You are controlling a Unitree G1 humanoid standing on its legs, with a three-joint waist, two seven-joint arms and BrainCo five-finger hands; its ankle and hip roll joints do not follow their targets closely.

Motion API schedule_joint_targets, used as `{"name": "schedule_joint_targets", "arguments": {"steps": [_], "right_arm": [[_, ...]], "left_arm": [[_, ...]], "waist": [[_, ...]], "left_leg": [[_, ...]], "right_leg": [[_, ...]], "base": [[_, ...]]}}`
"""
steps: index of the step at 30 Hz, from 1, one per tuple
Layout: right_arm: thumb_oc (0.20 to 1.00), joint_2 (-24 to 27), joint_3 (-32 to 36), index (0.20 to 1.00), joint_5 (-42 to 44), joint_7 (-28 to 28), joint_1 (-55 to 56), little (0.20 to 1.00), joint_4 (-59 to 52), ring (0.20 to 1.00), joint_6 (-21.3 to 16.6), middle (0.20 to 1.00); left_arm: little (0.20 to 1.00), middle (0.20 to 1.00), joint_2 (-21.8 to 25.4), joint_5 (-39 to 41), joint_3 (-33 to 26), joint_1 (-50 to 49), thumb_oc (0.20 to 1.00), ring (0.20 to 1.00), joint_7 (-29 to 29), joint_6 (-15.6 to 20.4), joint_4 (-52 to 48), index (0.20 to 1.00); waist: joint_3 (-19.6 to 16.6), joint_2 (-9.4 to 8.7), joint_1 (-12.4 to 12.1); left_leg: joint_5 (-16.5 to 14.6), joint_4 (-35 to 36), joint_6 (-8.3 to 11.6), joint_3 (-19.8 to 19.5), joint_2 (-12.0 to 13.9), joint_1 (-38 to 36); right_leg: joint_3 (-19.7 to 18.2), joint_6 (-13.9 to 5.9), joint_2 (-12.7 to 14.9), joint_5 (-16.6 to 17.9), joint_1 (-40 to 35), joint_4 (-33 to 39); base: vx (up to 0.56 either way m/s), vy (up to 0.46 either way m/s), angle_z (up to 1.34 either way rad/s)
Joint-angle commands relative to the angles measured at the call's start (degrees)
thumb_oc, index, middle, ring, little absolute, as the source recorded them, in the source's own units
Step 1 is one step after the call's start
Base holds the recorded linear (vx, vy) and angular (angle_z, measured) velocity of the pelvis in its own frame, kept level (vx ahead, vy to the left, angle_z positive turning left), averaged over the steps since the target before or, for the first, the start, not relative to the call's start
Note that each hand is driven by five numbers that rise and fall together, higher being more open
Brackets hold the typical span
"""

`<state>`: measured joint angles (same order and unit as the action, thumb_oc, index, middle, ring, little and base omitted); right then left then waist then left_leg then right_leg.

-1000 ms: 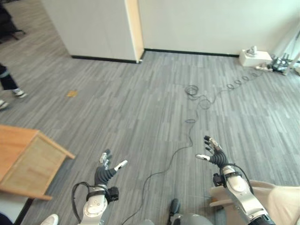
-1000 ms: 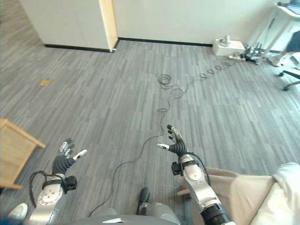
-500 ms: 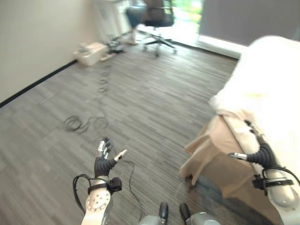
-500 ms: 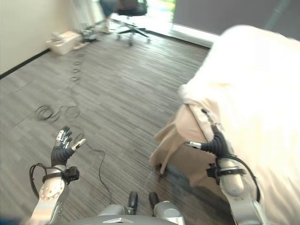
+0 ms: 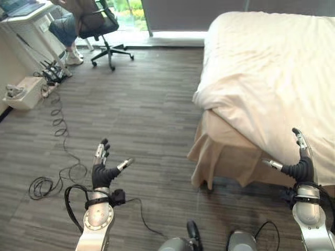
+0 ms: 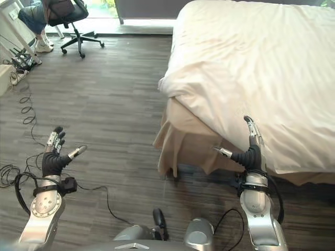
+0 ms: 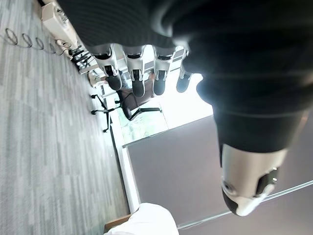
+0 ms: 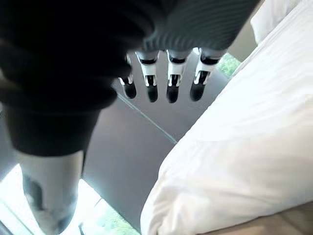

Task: Making the bed.

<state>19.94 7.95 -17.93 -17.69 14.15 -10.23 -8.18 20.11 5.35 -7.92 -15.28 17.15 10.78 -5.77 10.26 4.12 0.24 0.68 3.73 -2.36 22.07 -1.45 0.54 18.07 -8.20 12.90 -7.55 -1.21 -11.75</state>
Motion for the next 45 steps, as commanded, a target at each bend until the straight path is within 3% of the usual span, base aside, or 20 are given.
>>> {"name": "schedule_joint_targets", "arguments": {"steps": [1,3,4,6,10,11,12,13,16,17,18,21,22,23,27,29,30,33,36,45], "right_arm": [[1.000,2.81,0.42,1.000,3.97,-0.29,-1.55,1.000,2.18,1.000,-0.55,1.000],[1.000,2.86,0.36,1.000,3.99,-0.34,-1.76,1.000,2.36,1.000,-0.62,1.000],[1.000,5.94,0.42,1.000,3.33,-0.58,-3.61,1.000,2.62,1.000,-0.35,1.000],[1.000,9.42,0.33,1.000,2.07,-0.97,-5.85,1.000,4.51,1.000,0.37,1.000],[1.000,12.31,1.21,1.000,1.51,-0.73,-7.95,1.000,4.64,1.000,1.31,1.000],[1.000,13.83,1.85,1.000,0.71,-1.65,-9.46,1.000,5.01,1.000,1.47,1.000],[1.000,13.83,1.85,1.000,0.71,-1.65,-9.46,1.000,5.01,1.000,1.47,1.000],[1.000,14.93,2.48,1.000,0.40,-2.74,-11.00,1.000,4.84,1.000,1.85,1.000],[1.000,15.36,3.68,1.000,-0.49,-3.18,-11.25,1.000,4.25,1.000,1.82,1.000],[1.000,15.31,4.31,1.000,-1.20,-3.05,-11.41,1.000,5.02,1.000,2.33,1.000],[1.000,15.07,3.29,1.000,-1.44,-2.56,-13.26,1.000,5.85,1.000,2.71,1.000],[1.000,14.85,2.69,1.000,-1.76,-2.13,-14.83,1.000,5.78,1.000,3.06,1.000],[1.000,17.35,0.14,1.000,-2.70,-2.96,-19.64,1.000,9.80,1.000,4.11,1.000],[1.000,17.45,-0.11,1.000,-2.66,-3.12,-20.06,1.000,10.23,1.000,4.00,1.000],[1.000,23.67,-2.03,1.000,-2.14,-5.70,-27.11,1.000,19.87,1.000,6.55,1.000],[1.000,26.53,-2.47,1.000,-2.25,-6.88,-29.28,1.000,23.96,1.000,8.01,1.000],[1.000,29.80,-3.79,1.000,-2.75,-8.33,-32.80,1.000,29.37,1.000,9.61,1.000],[1.000,34.10,-8.19,1.000,-2.17,-9.54,-42.00,1.000,37.47,1.000,11.15,1.000],[1.000,35.88,-10.84,1.000,-1.08,-9.87,-46.54,1.000,43.13,1.000,11.58,1.000],[1.000,42.82,-23.12,1.000,2.03,-10.59,-65.66,1.000,64.52,1.000,12.95,1.000]], "left_arm": [[1.000,1.000,-0.24,-2.99,-2.19,2.41,1.000,1.000,0.34,2.99,0.35,1.000],[1.000,1.000,-0.26,-2.99,-2.25,2.50,1.000,1.000,0.34,3.00,0.39,1.000],[1.000,1.000,-0.14,-2.51,-1.85,3.19,1.000,1.000,0.48,3.18,0.85,1.000],[1.000,1.000,-0.46,-1.79,-1.17,4.31,1.000,1.000,0.63,3.49,1.54,1.000],[1.000,1.000,-0.67,-2.13,-0.71,4.35,1.000,1.000,0.07,3.19,1.17,1.000],[1.000,1.000,-0.39,-2.53,-0.30,4.17,1.000,1.000,-0.48,3.11,1.29,1.000],[1.000,1.000,-0.39,-2.53,-0.30,4.17,1.000,1.000,-0.48,3.11,1.29,1.000],[1.000,1.000,0.11,-2.78,0.13,4.39,1.000,1.000,-0.77,3.25,1.52,1.000],[1.000,1.000,0.32,-2.91,0.09,4.19,1.000,1.000,-1.23,3.38,1.68,1.000],[1.000,1.000,1.43,-2.22,0.42,3.95,1.000,1.000,-2.78,3.64,1.57,1.000],[1.000,1.000,3.56,-1.88,0.48,3.35,1.000,1.000,-3.88,3.53,1.84,1.000],[1.000,1.000,4.63,-1.26,0.30,3.25,1.000,1.000,-4.31,3.61,1.99,1.000],[1.000,1.000,6.99,-0.31,1.03,3.40,1.000,1.000,-4.82,3.41,3.69,1.000],[1.000,1.000,6.96,-0.27,0.94,3.50,1.000,1.000,-4.84,3.42,3.75,1.000],[1.000,1.000,8.65,2.06,3.19,4.51,1.000,1.000,-6.87,3.60,5.67,1.000],[1.000,1.000,9.51,3.03,4.67,6.35,1.000,1.000,-7.43,3.58,7.53,1.000],[1.000,1.000,10.20,3.91,6.40,8.59,1.000,1.000,-7.48,3.73,9.88,1.000],[1.000,1.000,11.39,3.05,7.36,8.75,1.000,1.000,-7.62,4.28,11.42,1.000],[1.000,1.000,11.20,3.07,7.59,8.36,1.000,1.000,-7.68,4.28,12.02,1.000],[1.000,1.000,10.61,6.89,11.46,9.69,1.000,1.000,-8.00,5.63,12.92,1.000]], "waist": [[-1.91,-2.41,0.23],[-1.80,-2.36,0.27],[-0.21,-3.07,-0.52],[1.02,-3.61,-1.37],[1.03,-4.63,-2.66],[0.91,-4.21,-3.52],[0.91,-4.21,-3.52],[1.19,-4.19,-4.89],[0.34,-3.75,-5.07],[-0.53,-4.75,-5.28],[0.20,-5.90,-6.00],[1.29,-6.39,-6.34],[3.04,-6.58,-7.85],[3.20,-6.81,-7.83],[4.70,-7.54,-9.13],[5.59,-7.89,-9.18],[6.28,-7.87,-9.32],[6.24,-8.80,-10.51],[6.06,-8.61,-10.75],[7.68,-5.52,-11.51]], "left_leg": [[-4.77,-5.32,4.66,-5.83,7.57,-6.26],[-5.23,-6.14,4.71,-5.87,7.77,-5.90],[-4.77,-14.56,5.29,-7.03,9.27,-2.31],[-3.52,-19.94,6.09,-10.02,9.87,1.72],[-2.96,-13.11,5.74,-11.64,7.30,4.28],[1.42,-6.23,6.48,-10.79,7.89,5.76],[1.42,-6.23,6.48,-10.79,7.89,5.76],[4.18,-2.24,7.16,-10.48,8.59,7.83],[4.58,0.45,6.78,-10.24,8.81,6.39],[3.57,0.30,6.09,-10.62,7.84,5.27],[1.94,-0.30,4.25,-11.01,6.60,3.52],[1.20,-1.20,3.25,-10.79,6.18,3.02],[-0.30,-1.75,1.89,-11.31,6.28,1.56],[-0.57,-1.75,1.86,-11.22,6.01,1.43],[-0.74,-1.39,2.21,-14.63,5.26,1.87],[-0.88,-1.32,2.66,-17.60,4.31,2.67],[-1.02,-1.16,3.02,-20.65,3.65,3.52],[-1.06,-0.73,3.21,-22.01,2.37,4.82],[-0.60,-0.01,3.29,-22.16,2.19,5.01],[2.09,1.27,5.60,-23.92,3.04,10.26]], "right_leg": [[-2.61,-0.55,-3.06,7.90,-3.55,15.92],[-2.61,-0.51,-3.16,7.96,-3.60,16.01],[-3.09,0.65,-3.69,7.25,-4.56,16.52],[-2.78,1.54,-3.98,6.51,-5.22,16.64],[-1.87,0.87,-3.68,6.06,-5.54,16.75],[-1.41,0.15,-3.93,5.51,-6.04,16.75],[-1.41,0.15,-3.93,5.51,-6.04,16.75],[-0.99,-0.19,-3.75,4.42,-6.95,16.75],[-0.32,-0.87,-3.64,3.58,-8.21,16.75],[0.60,-1.62,-2.00,3.03,-9.06,13.72],[-0.52,-2.39,0.22,3.81,-5.89,4.30],[-1.86,-3.07,1.53,5.89,-2.32,-2.00],[-0.64,-3.50,3.21,8.54,2.08,-10.16],[-0.93,-3.66,3.62,7.92,2.45,-11.11],[-0.27,-1.72,0.19,5.56,3.95,-2.49],[-3.13,-1.43,-2.57,5.69,5.02,6.35],[-6.23,-1.79,-3.45,7.61,7.03,9.97],[-5.28,-1.94,-2.22,10.90,6.72,14.13],[-5.21,-1.87,-2.36,11.72,7.02,14.44],[-3.66,-1.37,-2.96,12.63,10.47,16.51]], "base": [[0.12,-0.193,-0.36],[0.03,-0.127,-0.34],[0.00,-0.147,-0.17],[0.00,-0.117,-0.27],[0.10,0.061,-0.13],[0.10,0.115,0.11],[0.18,0.198,0.19],[0.15,0.162,0.15],[0.20,0.178,0.08],[0.31,0.246,0.18],[0.29,0.255,0.22],[0.11,0.149,-0.01],[0.11,0.122,0.07],[0.15,0.124,0.06],[0.11,-0.048,0.26],[0.13,-0.129,1.01],[0.15,-0.163,1.27],[0.10,-0.071,1.24],[0.07,-0.017,0.42],[0.01,-0.059,0.05]]}}
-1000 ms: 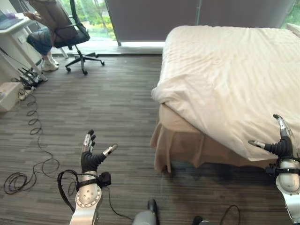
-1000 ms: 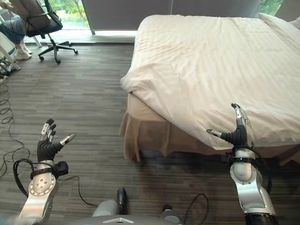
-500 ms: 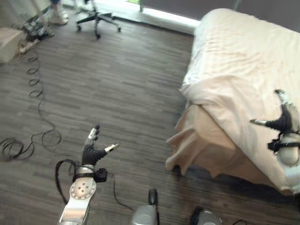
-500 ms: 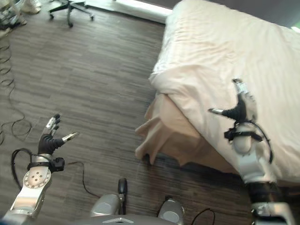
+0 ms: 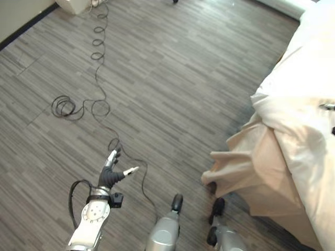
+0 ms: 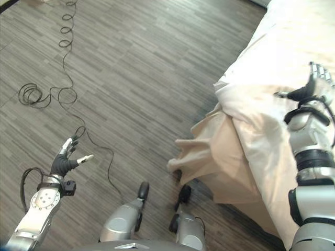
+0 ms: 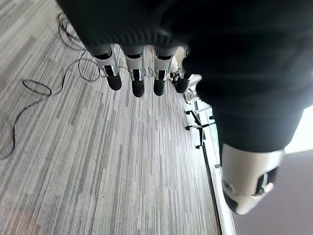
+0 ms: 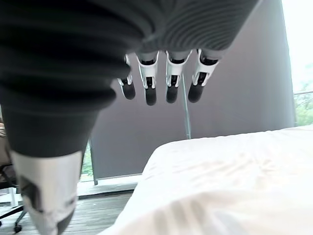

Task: Making the bed.

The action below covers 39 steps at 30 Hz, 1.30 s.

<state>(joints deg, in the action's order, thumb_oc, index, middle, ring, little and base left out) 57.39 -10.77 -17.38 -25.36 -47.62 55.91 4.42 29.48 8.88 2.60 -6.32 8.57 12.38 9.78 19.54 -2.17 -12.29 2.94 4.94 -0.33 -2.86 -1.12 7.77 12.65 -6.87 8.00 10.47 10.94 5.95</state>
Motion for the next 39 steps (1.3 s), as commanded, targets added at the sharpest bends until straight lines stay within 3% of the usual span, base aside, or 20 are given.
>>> {"name": "schedule_joint_targets", "arguments": {"steps": [1,7,14,15,16,22,26,30,31,32,33,35,36,39], "right_arm": [[1.000,7.28,-6.53,1.000,1.73,-3.76,-7.07,1.000,3.31,1.000,0.70,1.000],[1.000,9.87,-8.36,1.000,4.23,-4.88,-10.05,1.000,8.39,1.000,-0.07,1.000],[1.000,12.43,-14.34,1.000,9.95,-2.79,-17.44,1.000,17.46,1.000,-2.03,1.000],[0.520,12.16,-14.67,0.520,10.67,-2.69,-17.41,0.520,17.71,0.520,-2.50,0.520],[0.200,12.08,-14.97,0.200,11.06,-2.12,-17.24,0.200,17.91,0.200,-2.83,0.200],[0.200,9.88,-12.31,0.200,17.17,-0.61,-13.40,0.200,14.33,0.200,-5.88,0.200],[0.200,6.03,0.92,0.200,15.58,-3.78,3.82,0.200,-7.81,0.200,-6.29,0.200],[0.200,-4.99,15.71,0.200,14.36,-6.26,21.66,0.200,-27.59,0.200,-7.22,0.200],[0.200,-5.21,16.34,0.200,14.21,-6.22,22.35,0.200,-28.14,0.200,-7.01,0.200],[0.200,-9.24,18.69,0.200,14.19,-6.01,26.48,0.200,-32.85,0.200,-7.83,0.200],[0.200,-16.92,22.90,0.200,13.46,-5.39,34.25,0.200,-40.99,0.200,-8.82,0.200],[0.200,-25.10,23.70,0.200,12.76,-2.67,40.69,0.200,-47.48,0.200,-9.71,0.200],[0.200,-27.96,23.03,0.200,12.47,-0.96,43.31,0.200,-48.98,0.200,-9.73,0.200],[0.200,-32.55,20.04,0.200,12.87,2.69,47.10,0.200,-48.77,0.200,-9.82,0.200]], "left_arm": [[1.000,1.000,0.58,3.83,3.03,0.69,1.000,1.000,0.43,3.97,-1.52,1.000],[1.000,1.000,-0.21,5.80,6.34,1.79,1.000,1.000,-0.36,3.78,1.42,1.000],[1.000,1.000,-2.39,7.06,12.89,6.57,1.000,1.000,-1.10,3.38,6.88,1.000],[1.000,1.000,-2.82,7.10,13.48,7.25,1.000,1.000,-1.06,3.27,7.13,1.000],[1.000,1.000,-3.10,7.05,13.75,7.67,1.000,1.000,-1.05,3.30,7.55,1.000],[1.000,1.000,-4.41,7.84,14.14,8.70,1.000,1.000,-1.23,3.15,8.68,1.000],[1.000,1.000,-5.15,6.58,12.04,8.40,1.000,1.000,-1.36,2.28,7.86,1.000],[1.000,1.000,-5.61,4.36,10.49,9.58,1.000,1.000,-1.18,0.74,7.81,1.000],[1.000,1.000,-5.43,4.34,10.68,9.61,1.000,1.000,-1.18,0.72,7.78,1.000],[1.000,1.000,-5.97,3.71,10.14,10.33,1.000,1.000,-1.07,0.14,7.95,1.000],[1.000,1.000,-5.82,2.66,9.36,10.81,1.000,1.000,-1.18,-0.54,7.44,1.000],[1.000,1.000,-5.35,0.96,8.66,10.88,1.000,1.000,-1.52,-1.26,6.54,1.000],[1.000,1.000,-5.03,0.40,7.95,10.10,1.000,1.000,-1.91,-1.73,6.05,1.000],[1.000,1.000,-4.46,-0.09,6.70,8.01,1.000,1.000,-2.47,-2.59,4.25,1.000]], "waist": [[-0.96,1.98,0.92],[0.13,3.55,1.27],[2.05,4.78,2.10],[2.39,4.92,2.41],[2.45,4.90,2.57],[2.48,5.01,3.43],[1.53,4.55,5.68],[0.74,3.31,8.16],[0.78,3.15,8.02],[0.56,3.11,8.94],[0.64,2.96,10.72],[0.57,2.74,11.72],[0.28,2.50,11.47],[-0.48,1.75,10.67]], "left_leg": [[0.18,0.06,4.33,0.78,3.08,4.62],[1.03,0.06,4.83,0.63,3.14,6.90],[2.49,0.06,6.15,2.38,3.42,13.95],[2.66,0.06,6.18,2.56,3.33,14.74],[2.80,0.06,6.24,2.75,3.37,15.57],[2.87,0.06,5.84,3.31,2.87,15.45],[1.01,0.06,4.94,3.90,2.36,11.19],[-1.24,0.06,3.72,4.67,1.79,5.80],[-0.96,0.06,3.66,4.61,1.66,5.87],[-1.67,0.06,3.29,4.75,1.64,4.46],[-2.17,0.06,2.41,4.41,1.22,2.22],[-2.08,0.06,1.45,4.83,1.38,0.58],[-2.11,0.02,0.98,5.68,1.68,-0.23],[-1.82,-0.04,0.07,7.95,2.51,-1.45]], "right_leg": [[2.05,-2.62,1.59,-5.76,-0.61,-1.08],[2.02,-2.71,1.50,-5.66,1.45,-1.27],[1.04,-3.60,1.35,-4.27,9.02,-0.95],[0.84,-3.69,1.31,-4.01,9.92,-0.95],[0.64,-3.75,1.27,-3.85,10.85,-0.95],[-0.34,-4.13,1.47,-3.65,11.41,-0.95],[-0.33,-4.47,2.67,-3.70,7.82,-0.95],[0.13,-4.90,3.97,-3.39,3.62,-0.95],[0.18,-4.91,4.10,-3.19,3.66,-0.95],[-0.03,-4.92,4.20,-3.54,2.36,-0.95],[-1.11,-4.95,4.27,-3.31,0.31,-1.79],[-2.54,-4.55,3.29,-6.85,-0.43,-6.81],[-1.54,-4.03,3.22,-8.63,-1.25,-9.60],[1.58,-3.04,3.60,-11.23,-2.91,-16.36]], "base": [[-0.01,-0.058,0.16],[-0.02,-0.042,0.04],[-0.08,-0.022,-0.07],[-0.07,0.000,-0.19],[-0.06,0.010,-0.22],[-0.04,0.044,-0.07],[-0.02,0.100,-0.01],[0.00,0.097,-0.08],[0.01,0.072,0.00],[0.01,0.075,-0.02],[0.00,0.100,-0.04],[-0.07,0.104,0.07],[-0.08,0.080,0.09],[-0.09,0.080,-0.41]]}}
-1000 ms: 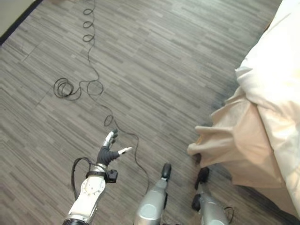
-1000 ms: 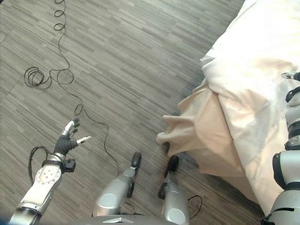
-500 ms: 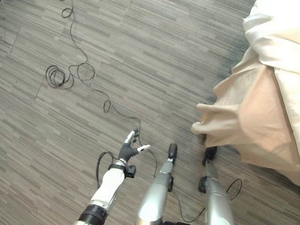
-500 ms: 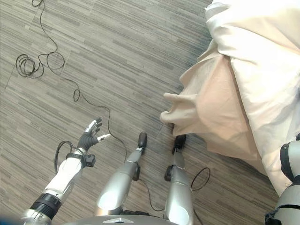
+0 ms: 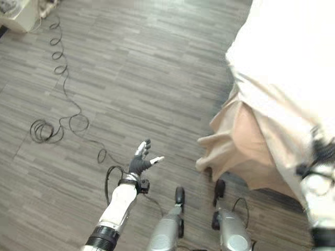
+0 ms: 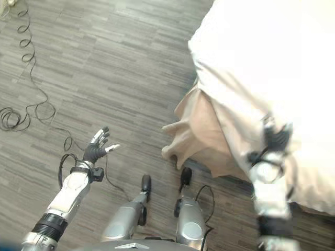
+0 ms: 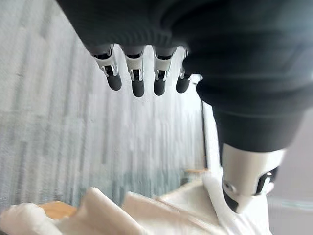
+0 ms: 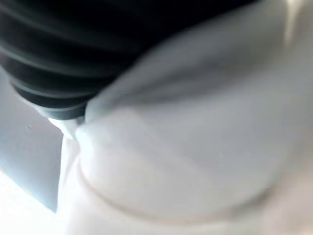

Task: Making the bed.

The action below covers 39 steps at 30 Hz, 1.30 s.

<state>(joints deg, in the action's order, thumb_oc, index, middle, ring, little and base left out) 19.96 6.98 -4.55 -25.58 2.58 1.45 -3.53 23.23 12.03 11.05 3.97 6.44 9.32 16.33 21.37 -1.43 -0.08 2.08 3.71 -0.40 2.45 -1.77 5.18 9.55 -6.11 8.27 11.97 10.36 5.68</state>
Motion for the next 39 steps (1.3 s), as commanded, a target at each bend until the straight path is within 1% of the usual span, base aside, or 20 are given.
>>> {"name": "schedule_joint_targets", "arguments": {"steps": [1,3,5,9,10,11,12,14,16,19,23,24,25,27,33,35,36,37,38,39], "right_arm": [[0.200,2.63,0.47,0.200,1.14,4.64,-1.31,0.200,6.32,0.200,-1.83,0.200],[0.200,-0.23,-2.90,0.200,2.54,8.26,1.24,0.200,7.31,0.200,-2.08,0.200],[0.200,-2.25,-5.84,0.200,4.15,11.13,2.84,0.200,8.18,0.200,-2.26,0.200],[0.200,-5.38,-13.07,0.200,9.02,15.27,3.71,0.200,10.17,0.200,-3.23,0.200],[0.200,-7.18,-15.21,0.200,15.16,16.53,3.06,0.200,13.03,0.200,-3.55,0.200],[0.200,-10.25,-18.77,0.200,30.03,20.17,0.82,0.200,18.69,0.200,-3.71,0.200],[0.200,-11.54,-20.30,0.200,36.85,21.84,-1.65,0.200,23.29,0.200,-3.76,0.200],[0.200,-12.23,-22.08,0.200,40.61,23.23,-4.19,0.200,26.89,0.200,-3.25,0.200],[0.200,-12.54,-25.72,0.200,41.14,25.34,-8.82,0.200,31.70,0.200,-2.28,0.200],[0.200,-13.25,-32.07,0.200,36.38,26.56,-14.57,0.200,35.55,0.200,-2.29,0.200],[0.200,-15.63,-38.55,0.200,30.60,26.66,-21.64,0.200,36.42,0.200,-2.88,0.200],[0.526,-16.46,-39.71,0.526,29.11,26.44,-23.61,0.526,36.81,0.526,-3.15,0.526],[1.000,-17.30,-41.14,1.000,27.09,26.13,-26.32,1.000,37.18,1.000,-3.31,1.000],[1.000,-19.68,-44.46,1.000,21.10,24.82,-32.04,1.000,39.77,1.000,-3.08,1.000],[1.000,-21.20,-47.91,1.000,17.10,25.74,-33.61,1.000,42.24,1.000,-1.77,1.000],[1.000,-20.25,-49.04,1.000,15.15,27.12,-32.10,1.000,42.25,1.000,-1.75,1.000],[1.000,-19.25,-49.17,1.000,14.33,27.77,-30.85,1.000,41.54,1.000,-1.62,1.000],[1.000,-16.76,-48.56,1.000,13.57,28.95,-26.86,1.000,40.54,1.000,-1.65,1.000],[1.000,-16.71,-48.58,1.000,13.57,28.95,-26.81,1.000,40.49,1.000,-1.63,1.000],[1.000,-13.05,-45.55,1.000,13.59,29.88,-21.09,1.000,40.48,1.000,-1.65,1.000]], "left_arm": [[1.000,1.000,1.89,-2.68,-2.68,-3.82,1.000,1.000,-0.69,-0.07,-3.23,1.000],[1.000,1.000,1.49,-2.02,-3.48,-5.59,1.000,1.000,-1.06,-0.48,-3.82,1.000],[1.000,1.000,0.93,-1.97,-3.48,-6.70,1.000,1.000,-1.42,-0.79,-3.92,1.000],[1.000,1.000,-0.87,-2.48,-1.42,-8.38,1.000,1.000,-1.82,-0.65,-4.30,1.000],[1.000,1.000,-1.54,-2.07,-0.29,-8.26,1.000,1.000,-2.01,-0.70,-3.25,1.000],[1.000,1.000,-3.38,-0.14,1.58,-7.79,1.000,1.000,-2.21,-1.38,0.39,1.000],[1.000,1.000,-4.27,0.55,2.51,-7.00,1.000,1.000,-2.56,-1.80,3.10,1.000],[1.000,1.000,-5.13,0.86,3.61,-5.99,1.000,1.000,-3.21,-2.22,6.67,1.000],[1.000,1.000,-5.92,-0.71,5.60,-4.61,1.000,1.000,-4.28,-2.52,12.69,1.000],[1.000,1.000,-7.11,-6.37,9.10,-3.15,1.000,1.000,-3.85,-2.36,20.58,1.000],[1.000,1.000,-9.22,-6.53,10.93,-2.85,1.000,1.000,-3.04,-2.08,26.35,1.000],[1.000,1.000,-9.47,-6.49,11.15,-2.85,1.000,1.000,-2.79,-1.84,27.21,1.000],[1.000,1.000,-9.55,-6.12,11.38,-2.85,1.000,1.000,-2.57,-1.77,27.71,1.000],[1.000,1.000,-9.09,-6.56,12.27,-3.22,1.000,1.000,-2.49,-1.53,28.19,1.000],[1.000,1.000,-8.33,-8.21,12.42,-3.68,1.000,1.000,-2.49,-1.69,29.34,1.000],[1.000,1.000,-8.26,-9.86,12.02,-3.28,1.000,1.000,-2.90,-1.88,30.07,1.000],[1.000,1.000,-8.30,-10.49,11.75,-3.11,1.000,1.000,-3.37,-2.07,30.62,1.000],[1.000,1.000,-8.51,-10.93,10.89,-3.04,1.000,1.000,-4.18,-2.38,31.62,1.000],[1.000,1.000,-8.54,-10.93,10.91,-3.07,1.000,1.000,-4.18,-2.38,31.62,1.000],[1.000,1.000,-8.85,-11.60,9.54,-3.40,1.000,1.000,-4.55,-2.59,33.40,1.000]], "waist": [[-3.15,0.51,-2.10],[-4.92,-0.18,-2.94],[-6.68,-1.30,-4.00],[-8.89,-2.04,-6.82],[-9.12,-1.97,-7.24],[-9.35,-1.07,-8.06],[-9.26,-0.61,-8.36],[-9.07,0.01,-8.70],[-8.88,1.19,-9.57],[-8.28,3.01,-11.48],[-7.58,4.84,-13.97],[-7.53,5.17,-14.72],[-7.41,5.48,-15.59],[-7.67,5.93,-17.92],[-8.69,5.21,-20.36],[-9.01,4.11,-20.52],[-9.21,4.45,-20.50],[-9.46,4.11,-19.72],[-9.52,4.15,-19.70],[-9.58,4.06,-18.10]], "left_leg": [[-0.87,1.13,-0.40,3.76,3.45,0.62],[-0.50,1.22,-0.87,5.37,3.78,0.18],[-0.22,1.25,-0.90,6.50,3.37,0.20],[0.65,1.24,-0.13,9.74,3.50,0.26],[1.18,1.14,0.20,10.08,3.67,0.48],[2.61,1.05,1.02,10.47,4.21,0.88],[3.22,1.03,1.33,10.44,4.41,0.99],[3.82,1.06,1.66,10.28,4.58,1.03],[4.98,0.98,2.30,9.92,4.99,1.55],[7.13,0.71,3.78,9.13,6.00,3.02],[8.99,0.83,4.94,7.66,6.82,4.60],[9.50,0.96,5.20,7.13,6.92,5.03],[10.01,1.03,5.48,6.53,7.01,5.58],[10.86,1.24,6.04,4.91,7.02,6.24],[11.50,1.12,6.31,2.64,6.43,5.97],[10.58,0.92,7.02,2.12,5.95,5.27],[11.78,0.98,6.54,2.20,6.06,5.54],[11.71,1.00,6.50,2.24,5.98,5.15],[11.73,1.00,6.50,2.21,5.99,5.19],[11.64,0.95,6.40,2.64,6.01,4.74]], "right_leg": [[6.05,-3.81,3.45,-13.24,-3.46,-19.35],[7.48,-4.08,3.12,-13.81,-5.41,-23.36],[7.46,-4.66,1.90,-13.97,-8.12,-22.77],[9.29,-3.31,-0.18,-16.92,-14.49,-11.63],[9.21,-2.83,-0.74,-17.41,-15.38,-8.80],[8.97,-2.09,-1.81,-17.32,-16.41,-6.02],[8.69,-1.62,-2.41,-17.40,-16.88,-5.02],[8.96,-1.24,-2.84,-17.44,-17.44,-4.09],[9.55,-0.65,-3.58,-17.68,-18.22,-2.58],[10.67,0.43,-4.81,-18.28,-18.94,-1.08],[12.90,1.34,-5.85,-19.08,-19.27,-0.68],[13.39,1.58,-6.18,-19.28,-19.25,-0.68],[13.81,1.88,-6.47,-19.48,-19.30,-0.68],[15.23,2.60,-7.36,-20.29,-19.80,-0.98],[16.87,3.48,-8.29,-21.62,-21.69,-1.39],[16.74,3.73,-8.24,-23.07,-22.88,-1.39],[17.47,3.78,-8.48,-22.24,-22.75,-1.45],[17.55,3.82,-8.46,-22.48,-23.28,-1.52],[17.57,3.82,-8.48,-22.45,-23.26,-1.50],[17.31,3.78,-8.39,-22.51,-23.55,-1.65]], "base": [[-0.09,0.089,-0.59],[-0.07,0.066,-1.02],[-0.07,0.011,-0.77],[-0.09,-0.035,-0.49],[-0.12,-0.089,-0.63],[-0.16,-0.109,-0.42],[-0.11,-0.076,-0.32],[-0.09,-0.040,-0.11],[-0.14,-0.052,0.03],[-0.15,-0.046,0.08],[-0.12,-0.043,0.24],[-0.11,-0.056,0.37],[-0.09,-0.065,0.33],[-0.06,-0.080,0.43],[0.01,-0.050,0.41],[0.06,-0.055,0.46],[0.04,-0.037,0.26],[-0.03,0.016,0.14],[0.04,-0.018,0.05],[0.00,0.000,0.00]]}}
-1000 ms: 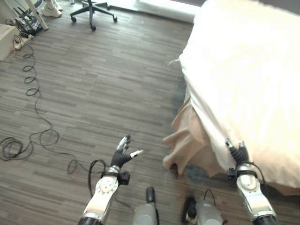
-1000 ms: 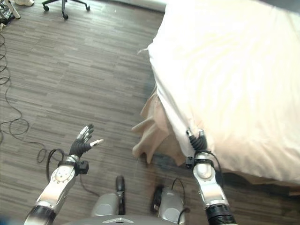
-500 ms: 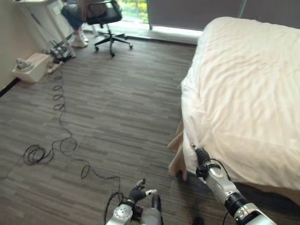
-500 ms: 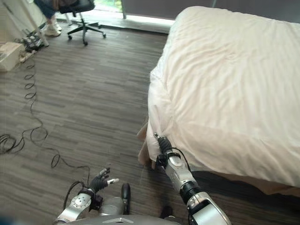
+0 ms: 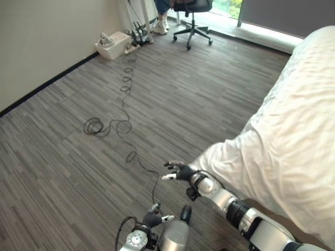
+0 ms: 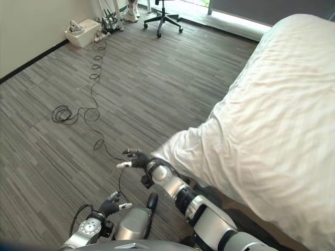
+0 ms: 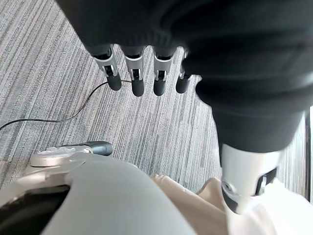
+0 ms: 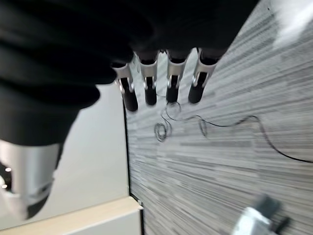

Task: Making the bed.

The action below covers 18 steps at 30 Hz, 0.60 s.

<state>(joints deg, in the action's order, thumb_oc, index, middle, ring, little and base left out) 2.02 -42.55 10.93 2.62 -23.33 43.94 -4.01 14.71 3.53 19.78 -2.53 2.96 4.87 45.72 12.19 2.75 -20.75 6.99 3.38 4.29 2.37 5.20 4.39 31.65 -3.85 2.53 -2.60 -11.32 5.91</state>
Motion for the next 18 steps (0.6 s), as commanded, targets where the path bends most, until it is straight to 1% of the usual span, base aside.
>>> {"name": "schedule_joint_targets", "arguments": {"steps": [1,4,5,6,8,9,10,12,13,14,15,17,18], "right_arm": [[1.000,4.94,3.97,1.000,-1.89,1.68,4.87,1.000,-2.06,1.000,-1.15,1.000],[1.000,10.18,10.35,1.000,-2.17,1.95,12.29,1.000,-0.67,1.000,-1.17,1.000],[1.000,10.18,10.35,1.000,-2.17,1.95,12.29,1.000,-0.67,1.000,-1.17,1.000],[1.000,13.77,16.91,1.000,-1.12,0.99,16.65,1.000,-0.77,1.000,-1.05,1.000],[1.000,17.04,24.93,1.000,3.01,0.13,20.34,1.000,-3.10,1.000,-1.58,1.000],[1.000,20.52,32.45,1.000,6.77,-1.56,23.25,1.000,-8.95,1.000,-3.48,1.000],[1.000,20.52,32.46,1.000,6.77,-1.56,23.30,1.000,-8.99,1.000,-3.46,1.000],[1.000,22.22,38.48,1.000,9.28,-3.86,24.03,1.000,-13.57,1.000,-5.55,1.000],[1.000,22.54,41.30,1.000,11.19,-5.93,23.26,1.000,-15.33,1.000,-7.31,1.000],[1.000,22.55,41.32,1.000,11.18,-5.94,23.25,1.000,-15.34,1.000,-7.31,1.000],[1.000,23.01,42.41,1.000,11.65,-6.84,22.55,1.000,-16.36,1.000,-7.71,1.000],[1.000,23.54,44.68,1.000,12.03,-8.30,21.41,1.000,-18.23,1.000,-8.79,1.000],[1.000,23.57,44.90,1.000,12.88,-8.87,20.31,1.000,-19.32,1.000,-9.15,1.000]], "left_arm": [[1.000,1.000,-0.37,-3.10,0.83,3.06,1.000,1.000,-1.06,1.87,4.03,1.000],[1.000,1.000,-1.04,-2.76,-1.27,1.96,1.000,1.000,-1.90,1.52,5.99,1.000],[1.000,1.000,-1.04,-2.76,-1.27,1.96,1.000,1.000,-1.90,1.52,5.99,1.000],[1.000,1.000,-0.71,-1.90,-3.08,0.91,1.000,1.000,-2.38,1.34,5.86,1.000],[1.000,1.000,0.05,0.56,-4.96,-0.57,1.000,1.000,-2.58,1.67,2.86,1.000],[1.000,1.000,1.90,3.78,-7.08,-2.54,1.000,1.000,-2.00,2.80,-5.63,1.000],[1.000,1.000,1.91,3.78,-7.06,-2.58,1.000,1.000,-2.00,2.76,-5.69,1.000],[1.000,1.000,2.73,8.17,-9.00,-2.23,1.000,1.000,-1.10,3.68,-11.50,1.000],[1.000,1.000,3.22,10.44,-9.69,-1.50,1.000,1.000,0.07,4.83,-15.95,1.000],[1.000,1.000,3.22,10.44,-9.68,-1.48,1.000,1.000,0.07,4.82,-15.96,1.000],[1.000,1.000,3.34,11.73,-9.91,-1.33,1.000,1.000,0.19,5.13,-18.84,1.000],[1.000,1.000,3.09,14.72,-9.56,-1.59,1.000,1.000,-0.73,5.71,-23.65,1.000],[1.000,1.000,2.67,17.82,-9.29,-1.53,1.000,1.000,-1.83,5.99,-26.92,1.000]], "waist": [[-0.42,-0.08,2.55],[-0.51,-0.10,5.60],[-0.51,-0.10,5.60],[-0.72,0.03,7.78],[-0.58,0.04,9.93],[0.45,0.05,10.77],[0.43,0.05,10.74],[2.35,-0.43,11.19],[3.44,-0.93,11.67],[3.32,-0.86,11.72],[3.35,-0.89,11.92],[3.11,-0.76,12.72],[2.85,-0.74,12.87]], "left_leg": [[6.73,1.29,1.71,2.73,-0.96,5.51],[6.36,1.27,1.46,3.79,-0.64,4.83],[6.36,1.27,1.46,3.80,-0.64,4.83],[5.94,1.27,1.19,4.77,-0.32,4.21],[5.41,1.26,0.70,5.77,-0.15,3.78],[5.33,0.39,1.10,3.68,-0.49,4.36],[5.32,0.39,1.10,3.70,-0.48,4.35],[4.40,-1.93,2.63,-2.33,-1.27,7.05],[2.94,-2.47,2.79,-7.14,-1.09,8.02],[3.04,-2.49,2.76,-7.24,-1.07,8.24],[2.68,-2.09,2.52,-8.31,-0.93,8.10],[2.67,-0.36,2.44,-5.91,0.13,6.92],[2.83,0.33,2.37,-4.47,0.42,6.47]], "right_leg": [[-4.80,1.52,-2.66,-7.95,-1.87,-1.88],[-5.58,1.39,-2.38,-7.75,-1.98,-1.80],[-5.58,1.39,-2.38,-7.75,-1.98,-1.80],[-6.30,1.15,-2.13,-7.34,-2.02,-1.27],[-7.39,0.75,-1.81,-6.77,-1.75,-0.92],[-9.48,0.43,-1.34,-6.04,-0.81,-0.91],[-9.50,0.43,-1.34,-6.04,-0.81,-0.91],[-11.03,0.07,-0.26,-4.73,1.55,-1.44],[-12.27,-0.49,0.29,-3.85,2.90,-1.53],[-12.19,-0.51,0.24,-3.73,3.06,-1.50],[-12.96,-0.76,0.05,-3.68,3.04,-1.26],[-13.42,-0.83,-0.25,-4.16,2.80,-1.20],[-13.64,-0.81,-0.34,-4.30,2.77,-1.05]], "base": [[0.02,-0.005,-0.06],[0.02,-0.002,-0.21],[0.03,0.012,-0.40],[0.03,0.012,-0.39],[0.01,0.038,-0.37],[-0.03,0.048,-0.63],[-0.08,0.047,-0.96],[-0.13,0.003,-0.83],[-0.12,-0.017,-0.47],[-0.07,-0.027,-0.39],[0.03,-0.004,-0.47],[0.06,0.034,-0.33],[0.08,0.069,0.03]]}}
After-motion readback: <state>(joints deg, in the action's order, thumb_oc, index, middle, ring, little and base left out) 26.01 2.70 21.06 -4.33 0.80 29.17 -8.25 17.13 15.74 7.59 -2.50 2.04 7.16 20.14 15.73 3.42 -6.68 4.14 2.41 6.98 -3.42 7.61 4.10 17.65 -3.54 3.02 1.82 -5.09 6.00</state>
